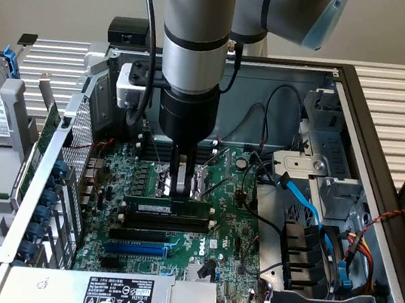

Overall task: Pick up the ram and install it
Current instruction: 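Insert the ram into the slot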

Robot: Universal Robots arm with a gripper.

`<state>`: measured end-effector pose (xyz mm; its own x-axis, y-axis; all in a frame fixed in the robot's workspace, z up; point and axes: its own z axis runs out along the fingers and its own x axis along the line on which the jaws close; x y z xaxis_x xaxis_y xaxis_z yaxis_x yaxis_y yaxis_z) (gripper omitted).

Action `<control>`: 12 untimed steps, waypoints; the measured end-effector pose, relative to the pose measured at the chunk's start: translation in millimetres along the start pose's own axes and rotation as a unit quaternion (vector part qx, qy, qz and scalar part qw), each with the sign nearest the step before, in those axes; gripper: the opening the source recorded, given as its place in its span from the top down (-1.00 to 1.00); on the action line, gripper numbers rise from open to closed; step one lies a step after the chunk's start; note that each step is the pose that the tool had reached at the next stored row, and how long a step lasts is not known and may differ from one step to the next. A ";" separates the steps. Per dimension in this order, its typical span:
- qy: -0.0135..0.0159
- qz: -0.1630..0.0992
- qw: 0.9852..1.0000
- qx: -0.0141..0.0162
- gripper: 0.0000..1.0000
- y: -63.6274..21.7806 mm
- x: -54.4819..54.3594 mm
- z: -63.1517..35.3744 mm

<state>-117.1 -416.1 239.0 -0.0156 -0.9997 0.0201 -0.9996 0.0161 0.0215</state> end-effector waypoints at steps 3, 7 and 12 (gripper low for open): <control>0.000 -0.003 1.000 -0.004 0.73 0.1 -0.5 -0.1; 0.000 -0.005 1.000 -0.009 0.73 -0.5 -1.2 0.1; 0.000 -0.009 1.000 -0.011 0.73 -2.2 -2.2 0.4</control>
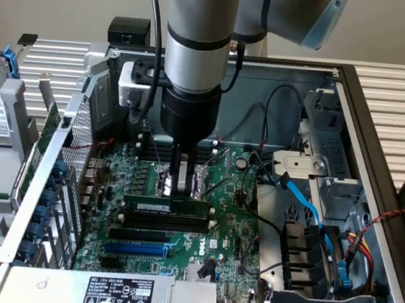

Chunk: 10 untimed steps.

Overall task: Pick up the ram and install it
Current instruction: 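Insert the ram into the slot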

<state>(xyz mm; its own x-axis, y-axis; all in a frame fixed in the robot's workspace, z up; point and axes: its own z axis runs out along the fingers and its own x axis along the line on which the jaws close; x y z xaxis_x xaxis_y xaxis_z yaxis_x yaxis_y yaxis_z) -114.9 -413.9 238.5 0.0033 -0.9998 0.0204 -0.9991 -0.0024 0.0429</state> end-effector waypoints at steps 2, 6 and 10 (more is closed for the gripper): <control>0.000 -0.003 1.000 0.000 0.73 -0.6 -0.4 0.0; 0.001 -0.012 1.000 0.000 0.73 -1.3 -0.8 0.0; 0.001 -0.016 1.000 0.000 0.73 -3.0 -1.1 0.2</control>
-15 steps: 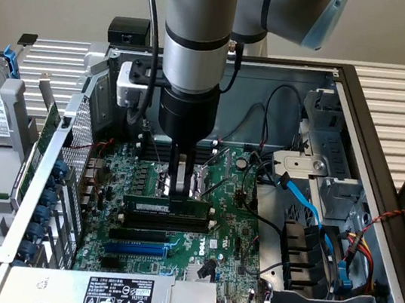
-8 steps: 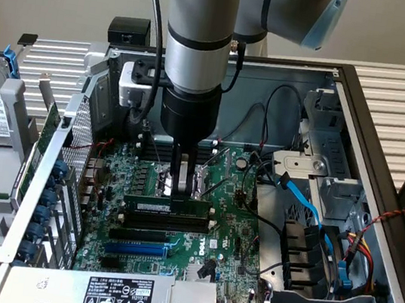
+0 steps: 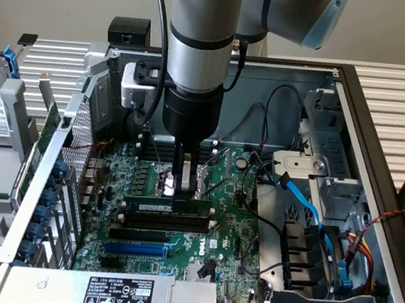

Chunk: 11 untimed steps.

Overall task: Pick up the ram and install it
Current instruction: 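Insert the ram into the slot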

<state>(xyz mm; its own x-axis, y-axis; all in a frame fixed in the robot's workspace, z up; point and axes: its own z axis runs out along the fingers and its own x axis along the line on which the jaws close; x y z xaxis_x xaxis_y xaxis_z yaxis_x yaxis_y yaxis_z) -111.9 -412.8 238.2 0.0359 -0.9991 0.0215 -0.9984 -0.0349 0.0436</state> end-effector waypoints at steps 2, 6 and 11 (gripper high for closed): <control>0.002 0.000 1.000 0.000 0.73 -0.1 0.0 0.3; 0.003 0.000 1.000 -0.001 0.73 -0.1 -0.7 1.0; 0.006 0.000 1.000 -0.001 0.73 -0.4 -5.1 1.5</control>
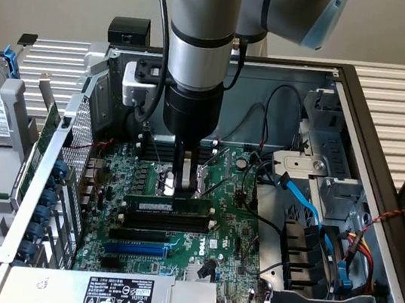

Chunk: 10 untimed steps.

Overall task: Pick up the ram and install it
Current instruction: 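Insert the ram into the slot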

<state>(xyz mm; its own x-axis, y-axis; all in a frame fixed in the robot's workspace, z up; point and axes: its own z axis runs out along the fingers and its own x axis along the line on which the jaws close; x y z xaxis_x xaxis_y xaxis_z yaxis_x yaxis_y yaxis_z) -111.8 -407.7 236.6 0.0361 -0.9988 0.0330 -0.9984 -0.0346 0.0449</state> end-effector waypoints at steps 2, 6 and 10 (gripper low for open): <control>0.004 0.000 1.000 0.000 0.73 0.1 0.0 0.1; 0.015 0.001 1.000 0.000 0.73 0.0 -0.6 0.1; 0.015 0.001 1.000 0.001 0.73 0.0 -1.4 0.6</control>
<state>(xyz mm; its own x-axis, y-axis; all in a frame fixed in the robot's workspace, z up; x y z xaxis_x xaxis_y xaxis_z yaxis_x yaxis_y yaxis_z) -111.8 -406.3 235.9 0.0357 -0.9973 0.0637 -0.9985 -0.0330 0.0427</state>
